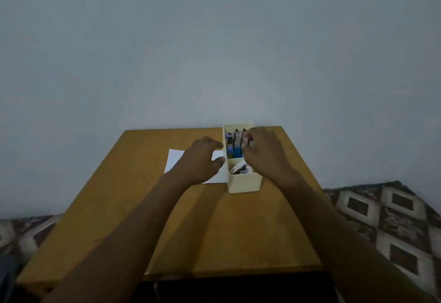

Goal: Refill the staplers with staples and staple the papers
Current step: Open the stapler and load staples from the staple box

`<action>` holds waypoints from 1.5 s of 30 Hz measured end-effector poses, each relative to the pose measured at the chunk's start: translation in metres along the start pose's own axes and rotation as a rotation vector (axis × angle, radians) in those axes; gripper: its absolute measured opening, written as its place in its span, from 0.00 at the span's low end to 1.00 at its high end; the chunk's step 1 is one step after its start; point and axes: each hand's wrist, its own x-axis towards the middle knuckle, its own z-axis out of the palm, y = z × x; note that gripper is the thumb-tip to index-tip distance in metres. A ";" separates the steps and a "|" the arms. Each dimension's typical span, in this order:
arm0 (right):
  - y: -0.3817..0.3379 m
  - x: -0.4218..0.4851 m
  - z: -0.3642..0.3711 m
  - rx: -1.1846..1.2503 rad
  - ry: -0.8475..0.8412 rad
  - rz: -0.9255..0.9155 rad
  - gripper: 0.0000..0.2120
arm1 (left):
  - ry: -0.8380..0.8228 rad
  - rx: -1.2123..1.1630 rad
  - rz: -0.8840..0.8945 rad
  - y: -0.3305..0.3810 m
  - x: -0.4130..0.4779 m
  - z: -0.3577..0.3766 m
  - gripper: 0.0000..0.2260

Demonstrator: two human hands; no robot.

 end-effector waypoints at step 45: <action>-0.063 0.016 0.110 0.281 -0.208 -0.222 0.18 | 0.201 -1.071 -0.457 -0.120 -0.013 -0.012 0.09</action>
